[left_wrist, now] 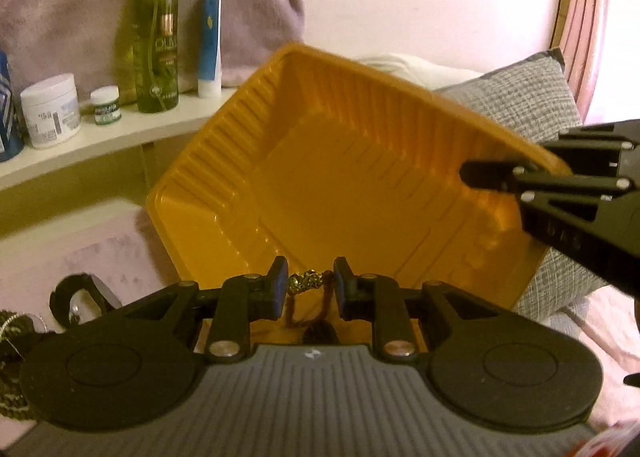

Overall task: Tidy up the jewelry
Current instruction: 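Carry the amber bracelet with the left gripper into the tray and release, then grasp the black watch strap with the left gripper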

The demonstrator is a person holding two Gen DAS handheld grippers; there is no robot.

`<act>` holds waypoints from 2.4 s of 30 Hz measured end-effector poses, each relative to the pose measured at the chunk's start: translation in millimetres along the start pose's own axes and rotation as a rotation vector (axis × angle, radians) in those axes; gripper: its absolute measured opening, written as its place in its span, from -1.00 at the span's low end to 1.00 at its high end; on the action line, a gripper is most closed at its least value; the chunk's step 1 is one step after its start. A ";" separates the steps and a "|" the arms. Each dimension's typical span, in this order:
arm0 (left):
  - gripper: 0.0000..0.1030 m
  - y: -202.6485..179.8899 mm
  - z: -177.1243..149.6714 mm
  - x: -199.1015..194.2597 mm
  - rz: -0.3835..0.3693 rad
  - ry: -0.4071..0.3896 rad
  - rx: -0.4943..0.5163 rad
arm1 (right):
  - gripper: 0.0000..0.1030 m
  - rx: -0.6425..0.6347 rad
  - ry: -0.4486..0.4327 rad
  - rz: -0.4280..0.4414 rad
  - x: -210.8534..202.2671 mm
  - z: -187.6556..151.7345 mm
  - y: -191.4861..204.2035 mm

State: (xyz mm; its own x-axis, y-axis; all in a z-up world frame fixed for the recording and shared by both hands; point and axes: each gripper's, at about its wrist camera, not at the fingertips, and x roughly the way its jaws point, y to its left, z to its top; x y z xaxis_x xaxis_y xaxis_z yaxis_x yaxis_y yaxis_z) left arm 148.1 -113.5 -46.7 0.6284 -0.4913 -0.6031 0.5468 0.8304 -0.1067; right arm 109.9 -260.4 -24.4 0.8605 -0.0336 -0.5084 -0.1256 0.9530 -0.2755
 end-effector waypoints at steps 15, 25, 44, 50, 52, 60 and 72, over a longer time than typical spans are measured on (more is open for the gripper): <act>-0.54 54.8 -31.5 -49.2 0.253 -0.021 -0.065 | -0.91 0.007 0.000 -0.001 -0.8 -0.6 -0.1; -0.54 89.6 -41.4 -32.3 0.363 -0.019 -0.123 | -0.91 0.008 0.000 -0.002 -0.7 -0.8 0.1; -0.54 102.3 -29.5 25.2 0.384 0.036 -0.132 | -0.92 0.026 0.011 -0.014 0.7 0.1 -0.1; -0.72 105.2 -29.3 25.9 0.380 0.040 -0.152 | -0.92 0.025 0.012 -0.015 0.0 0.0 0.5; -0.77 105.4 -30.0 24.1 0.377 0.038 -0.159 | -0.92 0.025 0.011 -0.015 -0.2 -0.1 0.5; -0.83 102.3 -35.5 8.2 0.360 0.007 -0.179 | -0.92 0.024 0.011 -0.015 -0.2 -0.1 0.9; -0.84 89.4 -14.1 -15.7 0.274 -0.059 -0.211 | -0.92 0.025 0.010 -0.015 -0.9 -0.1 0.9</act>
State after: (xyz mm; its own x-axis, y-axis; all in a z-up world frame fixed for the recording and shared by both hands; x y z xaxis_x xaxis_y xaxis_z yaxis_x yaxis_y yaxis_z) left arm 179.4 -27.8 -58.0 0.7704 -0.2516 -0.5858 0.2309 0.9666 -0.1114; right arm 109.0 -259.6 -24.3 0.8570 -0.0510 -0.5128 -0.1004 0.9595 -0.2632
